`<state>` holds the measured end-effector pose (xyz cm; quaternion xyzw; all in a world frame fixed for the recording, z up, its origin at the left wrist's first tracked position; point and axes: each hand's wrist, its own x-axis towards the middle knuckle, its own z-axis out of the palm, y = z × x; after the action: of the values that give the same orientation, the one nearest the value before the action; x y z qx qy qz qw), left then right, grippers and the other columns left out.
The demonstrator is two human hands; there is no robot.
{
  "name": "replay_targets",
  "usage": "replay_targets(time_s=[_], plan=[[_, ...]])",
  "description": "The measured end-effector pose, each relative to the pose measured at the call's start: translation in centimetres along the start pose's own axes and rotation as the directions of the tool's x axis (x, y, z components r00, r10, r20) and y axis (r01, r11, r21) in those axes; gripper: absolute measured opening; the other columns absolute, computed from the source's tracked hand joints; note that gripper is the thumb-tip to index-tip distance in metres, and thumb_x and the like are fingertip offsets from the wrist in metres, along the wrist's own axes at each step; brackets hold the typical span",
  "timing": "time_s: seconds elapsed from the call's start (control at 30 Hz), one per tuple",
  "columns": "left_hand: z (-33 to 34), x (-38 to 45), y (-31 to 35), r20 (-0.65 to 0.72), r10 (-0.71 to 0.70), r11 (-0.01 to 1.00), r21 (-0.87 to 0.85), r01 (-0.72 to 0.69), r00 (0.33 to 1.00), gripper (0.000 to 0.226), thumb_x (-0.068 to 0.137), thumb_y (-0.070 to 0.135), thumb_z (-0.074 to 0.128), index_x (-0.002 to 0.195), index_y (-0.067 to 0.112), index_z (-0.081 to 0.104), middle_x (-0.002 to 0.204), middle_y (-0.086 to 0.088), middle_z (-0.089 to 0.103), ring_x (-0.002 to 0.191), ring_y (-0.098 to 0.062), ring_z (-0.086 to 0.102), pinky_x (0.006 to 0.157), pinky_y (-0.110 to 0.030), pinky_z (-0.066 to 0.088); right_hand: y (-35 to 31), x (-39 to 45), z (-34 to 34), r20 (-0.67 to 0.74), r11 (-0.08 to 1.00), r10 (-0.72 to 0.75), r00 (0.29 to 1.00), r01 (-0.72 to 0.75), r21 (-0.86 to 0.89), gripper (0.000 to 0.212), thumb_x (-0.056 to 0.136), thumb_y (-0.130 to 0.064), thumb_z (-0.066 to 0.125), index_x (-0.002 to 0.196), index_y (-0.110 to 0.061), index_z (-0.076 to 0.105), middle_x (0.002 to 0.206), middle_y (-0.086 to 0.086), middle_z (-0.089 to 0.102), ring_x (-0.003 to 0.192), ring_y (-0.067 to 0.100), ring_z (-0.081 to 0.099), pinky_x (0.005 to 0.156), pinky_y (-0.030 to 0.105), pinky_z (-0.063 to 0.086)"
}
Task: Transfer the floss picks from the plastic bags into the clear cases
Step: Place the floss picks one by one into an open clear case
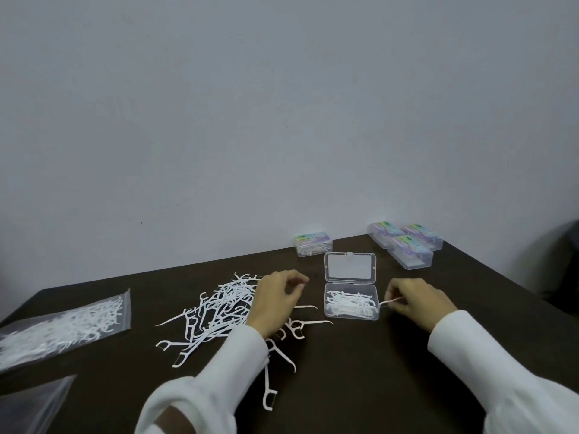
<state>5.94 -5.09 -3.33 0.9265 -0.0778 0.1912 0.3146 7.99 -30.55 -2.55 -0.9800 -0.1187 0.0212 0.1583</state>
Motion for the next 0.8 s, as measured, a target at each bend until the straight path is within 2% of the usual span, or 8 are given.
replay_targets(time_s=[0.1, 0.17, 0.23, 0.37, 0.43, 0.6, 0.7, 0.8], plan=[[-1.8, -0.5, -1.7, 0.021, -0.049, 0.998, -0.028, 0.05, 0.999, 0.018, 0.091, 0.016, 0.059, 0.1, 0.024, 0.071, 0.099, 0.011, 0.07, 0.091, 0.0, 0.059, 0.082, -0.014, 0.043, -0.5, -0.4, -0.8, -0.165, 0.999, -0.051, 0.985, 0.052, 0.0, 0.005, 0.089, -0.025, 0.058, 0.091, -0.027, 0.054, 0.096, -0.005, 0.06, 0.086, 0.008, 0.058, 0.078, 0.019, 0.049], [-2.9, -0.9, -2.8, 0.026, -0.086, 0.996, -0.031, 0.087, 0.996, 0.018, 0.09, 0.013, 0.059, 0.101, 0.021, 0.071, 0.101, 0.009, 0.069, 0.092, -0.001, 0.058, 0.077, -0.002, 0.037, -1.3, -0.2, -1.2, -0.209, 0.994, -0.093, 0.974, 0.104, 0.043, 0.006, 0.089, -0.023, 0.06, 0.093, -0.025, 0.057, 0.097, -0.003, 0.062, 0.086, 0.008, 0.058, 0.078, 0.018, 0.048], [-3.8, -1.3, -3.8, 0.048, -0.123, 0.992, -0.019, 0.124, 0.991, 0.019, 0.09, 0.011, 0.059, 0.103, 0.019, 0.07, 0.105, 0.006, 0.067, 0.097, -0.002, 0.056, 0.078, -0.001, 0.034, -2.5, 0.1, -1.1, -0.179, 0.987, -0.13, 0.975, 0.145, 0.073, 0.008, 0.088, -0.022, 0.061, 0.096, -0.024, 0.06, 0.101, -0.002, 0.063, 0.087, 0.008, 0.058, 0.079, 0.019, 0.047], [-5.3, -2.4, -5.3, 0.138, -0.162, 0.987, 0.023, 0.16, 0.977, 0.024, 0.09, 0.013, 0.061, 0.113, 0.018, 0.065, 0.119, 0.004, 0.062, 0.114, -0.008, 0.053, 0.089, -0.011, 0.032, -4.7, 0.6, 0.0, -0.103, 0.986, -0.15, 0.983, 0.157, 0.059, 0.019, 0.09, -0.021, 0.059, 0.108, -0.025, 0.062, 0.114, -0.001, 0.064, 0.103, 0.013, 0.06, 0.094, 0.026, 0.048], [-6.1, -2.9, -6.1, 0.161, -0.182, 0.981, 0.088, 0.17, 0.97, 0.03, 0.09, 0.021, 0.062, 0.119, 0.021, 0.061, 0.126, 0.004, 0.058, 0.122, -0.01, 0.048, 0.094, -0.016, 0.031, -5.8, 0.5, 0.6, -0.133, 0.988, -0.154, 0.979, 0.157, 0.014, 0.023, 0.089, -0.023, 0.06, 0.112, -0.027, 0.061, 0.12, -0.002, 0.062, 0.11, 0.015, 0.058, 0.099, 0.029, 0.046], [-8.0, -4.2, -7.6, 0.253, -0.353, 0.925, 0.239, 0.295, 0.901, 0.079, 0.072, 0.059, 0.07, 0.138, 0.025, 0.043, 0.143, -0.001, 0.041, 0.135, -0.018, 0.033, 0.111, -0.037, 0.029, -9.5, 0.1, 1.9, -0.083, 0.948, -0.312, 0.946, 0.316, 0.04, 0.023, 0.088, -0.031, 0.059, 0.112, -0.029, 0.059, 0.118, -0.006, 0.061, 0.107, 0.008, 0.056, 0.095, 0.027, 0.047], [-8.0, -5.2, -7.6, 0.297, -0.384, 0.899, 0.335, 0.281, 0.874, 0.102, 0.062, 0.071, 0.068, 0.145, 0.025, 0.03, 0.151, 0.0, 0.03, 0.139, -0.019, 0.024, 0.114, -0.039, 0.024, -11.8, 0.4, 3.4, 0.017, 0.927, -0.376, 0.927, 0.375, 0.029, 0.049, 0.085, -0.045, 0.06, 0.128, -0.025, 0.048, 0.131, -0.003, 0.055, 0.118, 0.013, 0.052, 0.101, 0.03, 0.041], [-7.3, -5.6, -7.7, 0.261, -0.344, 0.898, 0.371, 0.235, 0.902, 0.104, 0.062, 0.071, 0.069, 0.146, 0.025, 0.027, 0.151, 0.003, 0.028, 0.14, -0.016, 0.023, 0.114, -0.036, 0.023, -13.9, 0.8, 5.3, 0.138, 0.948, -0.313, 0.94, 0.319, -0.021, 0.069, 0.084, -0.053, 0.057, 0.139, -0.02, 0.033, 0.14, 0.004, 0.045, 0.128, 0.022, 0.043, 0.105, 0.036, 0.037]])
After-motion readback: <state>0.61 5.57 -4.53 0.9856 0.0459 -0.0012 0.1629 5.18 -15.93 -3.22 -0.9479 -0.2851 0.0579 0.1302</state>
